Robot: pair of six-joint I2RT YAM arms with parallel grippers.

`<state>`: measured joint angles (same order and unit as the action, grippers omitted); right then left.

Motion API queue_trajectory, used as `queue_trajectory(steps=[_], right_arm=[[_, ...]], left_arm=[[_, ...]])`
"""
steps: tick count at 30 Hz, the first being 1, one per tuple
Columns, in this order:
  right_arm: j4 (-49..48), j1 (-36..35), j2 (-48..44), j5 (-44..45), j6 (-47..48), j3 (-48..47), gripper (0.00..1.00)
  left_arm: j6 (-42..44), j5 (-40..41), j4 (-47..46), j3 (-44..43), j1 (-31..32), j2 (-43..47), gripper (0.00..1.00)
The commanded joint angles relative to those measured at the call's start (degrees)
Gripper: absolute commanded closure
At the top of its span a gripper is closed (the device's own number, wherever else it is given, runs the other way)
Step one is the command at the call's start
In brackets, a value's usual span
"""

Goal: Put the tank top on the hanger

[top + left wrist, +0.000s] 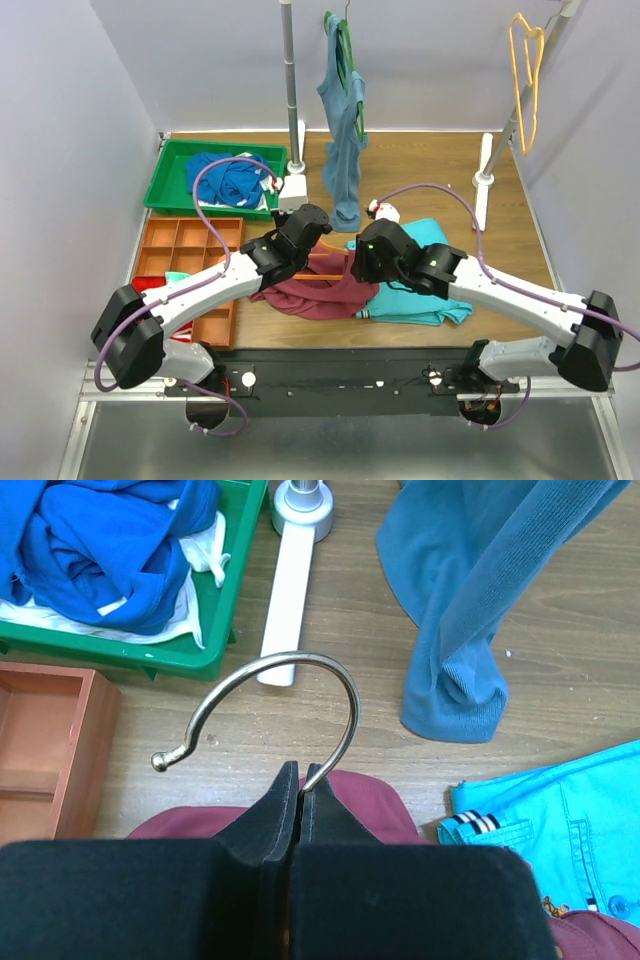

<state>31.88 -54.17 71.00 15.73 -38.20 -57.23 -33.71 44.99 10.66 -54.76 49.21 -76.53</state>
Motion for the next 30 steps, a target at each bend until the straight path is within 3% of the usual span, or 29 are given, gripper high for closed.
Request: queue_trajectory(steps=[1, 10, 14, 22, 25, 26, 29, 30], right_arm=[[-2.17, -1.81, 4.23, 7.11, -3.54, -2.88, 0.56], [-4.19, -1.90, 7.48, 15.56, -10.31, -1.92, 0.55], [-8.23, -1.90, 8.36, 13.98, -10.15, -1.21, 0.55], [-6.91, -1.99, 11.62, 15.65, -11.29, -2.89, 0.55], [-7.27, -1.90, 11.09, 16.09, -11.46, -2.53, 0.68], [-7.27, -1.99, 11.09, 16.09, -11.46, -2.71, 0.80], [-7.44, -1.99, 11.00, 14.87, -10.94, -3.84, 0.99], [-7.79, -2.08, 10.83, 13.64, -10.50, -4.29, 0.99]], left_arm=[[-2.50, 0.71, -0.37, -2.36, 0.01, -0.99, 1.00], [-2.67, -0.52, -0.99, -0.79, 0.01, 0.59, 1.00], [-2.58, -0.87, -1.34, -0.17, 0.01, 1.73, 1.00], [-2.58, -1.66, -1.78, 0.53, 0.01, 2.88, 1.00], [-2.58, -1.66, -1.78, 0.71, -0.08, 3.14, 1.00], [-2.58, -1.75, -1.78, 0.71, 0.01, 3.14, 1.00], [-2.67, -1.66, -1.95, 0.71, -0.08, 2.88, 1.00], [-2.67, -1.75, -1.95, 0.71, 0.01, 2.62, 1.00]])
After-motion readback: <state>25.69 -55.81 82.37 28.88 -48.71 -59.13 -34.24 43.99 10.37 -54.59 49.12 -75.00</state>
